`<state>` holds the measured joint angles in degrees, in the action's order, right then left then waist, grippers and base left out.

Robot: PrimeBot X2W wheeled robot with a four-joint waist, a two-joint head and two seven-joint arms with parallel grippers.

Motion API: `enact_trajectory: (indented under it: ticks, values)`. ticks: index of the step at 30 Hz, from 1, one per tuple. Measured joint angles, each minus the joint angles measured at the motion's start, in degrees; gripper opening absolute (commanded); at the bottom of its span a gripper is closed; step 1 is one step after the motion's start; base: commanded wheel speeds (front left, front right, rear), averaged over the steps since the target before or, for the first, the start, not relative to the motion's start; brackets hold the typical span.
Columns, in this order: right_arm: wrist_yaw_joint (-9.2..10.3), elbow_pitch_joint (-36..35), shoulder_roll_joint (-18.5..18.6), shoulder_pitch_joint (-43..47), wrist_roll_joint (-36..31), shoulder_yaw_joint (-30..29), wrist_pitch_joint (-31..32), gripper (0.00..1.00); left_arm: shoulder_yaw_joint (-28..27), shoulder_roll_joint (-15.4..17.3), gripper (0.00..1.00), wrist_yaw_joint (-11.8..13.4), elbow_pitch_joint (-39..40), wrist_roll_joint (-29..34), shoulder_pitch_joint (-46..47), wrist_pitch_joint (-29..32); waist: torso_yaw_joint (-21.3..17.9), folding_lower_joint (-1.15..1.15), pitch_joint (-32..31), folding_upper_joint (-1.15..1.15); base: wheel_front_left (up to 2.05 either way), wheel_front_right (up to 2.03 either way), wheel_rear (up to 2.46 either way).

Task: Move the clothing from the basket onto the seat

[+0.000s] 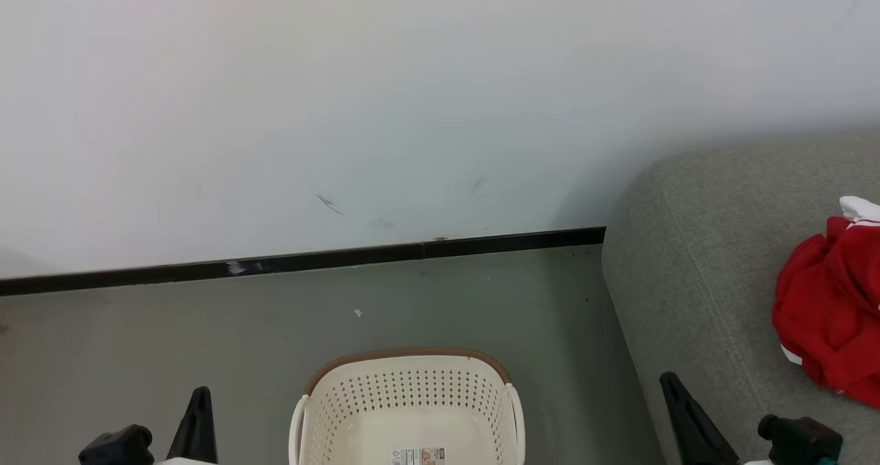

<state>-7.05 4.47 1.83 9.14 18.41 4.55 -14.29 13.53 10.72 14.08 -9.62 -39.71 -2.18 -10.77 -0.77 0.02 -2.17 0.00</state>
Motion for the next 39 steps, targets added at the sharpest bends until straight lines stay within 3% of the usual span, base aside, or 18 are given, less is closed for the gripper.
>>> enact_trajectory:
  ticks: [12, 19, 26, 39]
  values:
    - [0.0, 0.8, 0.2, -0.5, 12.5, -1.9, 2.6, 0.0, -2.5, -1.4, 0.0, -2.4, 0.2, -7.4, 0.0, 2.4, 0.2, 0.39, 0.1, 0.0, 0.0, 0.0, 0.0]
    - [0.0, 1.7, 0.8, -1.5, 19.2, -2.2, 3.8, 0.0, -4.0, -1.9, 0.0, -3.7, 0.2, -11.8, 0.1, 3.8, 0.3, 0.48, 0.1, 0.0, 0.0, 0.0, 0.0]
    - [0.0, 2.4, 1.7, -2.9, 25.9, -2.4, 5.2, 0.0, -5.5, -2.6, 0.0, -5.3, 0.2, -16.2, 0.4, 5.3, 0.4, 0.47, 0.2, 0.0, 0.0, 0.0, 0.0]
    - [0.0, 4.5, 2.6, -5.2, 38.3, -3.0, 7.3, 0.0, -8.2, -4.0, 0.0, -8.0, -0.1, -24.3, 0.8, 7.9, 0.5, 0.16, 0.8, 0.0, 0.0, 0.0, 0.0]
